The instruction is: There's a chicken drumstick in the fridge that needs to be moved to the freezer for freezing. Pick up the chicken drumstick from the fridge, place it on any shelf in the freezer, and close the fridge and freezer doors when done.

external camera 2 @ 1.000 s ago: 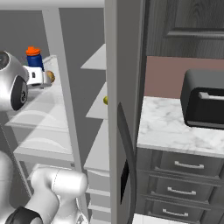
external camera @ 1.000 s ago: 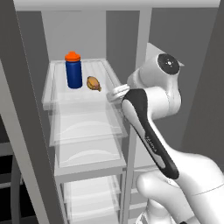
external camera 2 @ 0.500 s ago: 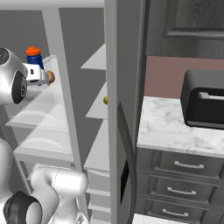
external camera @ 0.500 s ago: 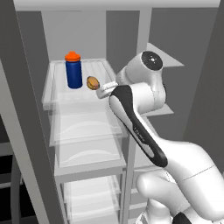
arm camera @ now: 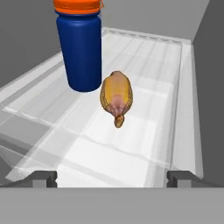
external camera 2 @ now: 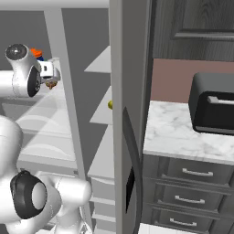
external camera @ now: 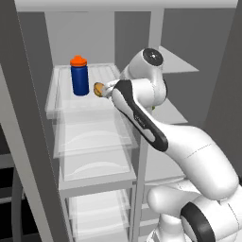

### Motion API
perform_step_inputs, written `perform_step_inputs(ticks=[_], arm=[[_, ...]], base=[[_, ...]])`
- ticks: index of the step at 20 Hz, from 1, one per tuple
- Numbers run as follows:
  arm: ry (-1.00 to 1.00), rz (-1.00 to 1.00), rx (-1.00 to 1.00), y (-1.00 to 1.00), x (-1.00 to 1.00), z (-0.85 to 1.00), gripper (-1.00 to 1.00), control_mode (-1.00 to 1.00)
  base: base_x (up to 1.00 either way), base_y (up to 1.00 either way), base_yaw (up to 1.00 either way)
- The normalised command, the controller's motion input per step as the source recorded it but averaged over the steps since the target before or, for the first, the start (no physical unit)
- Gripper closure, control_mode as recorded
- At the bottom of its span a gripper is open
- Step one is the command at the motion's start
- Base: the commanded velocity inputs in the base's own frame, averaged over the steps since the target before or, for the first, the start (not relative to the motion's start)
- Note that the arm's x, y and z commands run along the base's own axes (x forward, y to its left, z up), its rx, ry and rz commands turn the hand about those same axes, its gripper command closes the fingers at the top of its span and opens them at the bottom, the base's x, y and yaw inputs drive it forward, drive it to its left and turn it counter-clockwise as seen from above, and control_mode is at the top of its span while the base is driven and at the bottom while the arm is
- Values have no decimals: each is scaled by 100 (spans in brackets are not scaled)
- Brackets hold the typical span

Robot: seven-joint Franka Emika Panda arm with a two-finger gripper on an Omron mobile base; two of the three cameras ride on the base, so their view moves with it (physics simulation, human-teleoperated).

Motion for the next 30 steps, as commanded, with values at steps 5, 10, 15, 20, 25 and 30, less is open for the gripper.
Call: perform_step_inputs(ticks=[5, 10, 15, 20, 25, 30], arm=[[0, 0, -1, 10, 40, -11, -100, -100], [0, 0, -1, 21, 24, -14, -100, -100], [1, 0, 0, 7, 29, -11, -100, -100], [2, 0, 0, 5, 27, -12, -100, -100], [2, 0, 0, 13, 31, -15, -100, -100], [2, 0, 0, 3, 37, -14, -100, -100]], base=[[0, 0, 0], [0, 0, 0], [0, 0, 0], [0, 0, 0], [0, 0, 0], [0, 0, 0]])
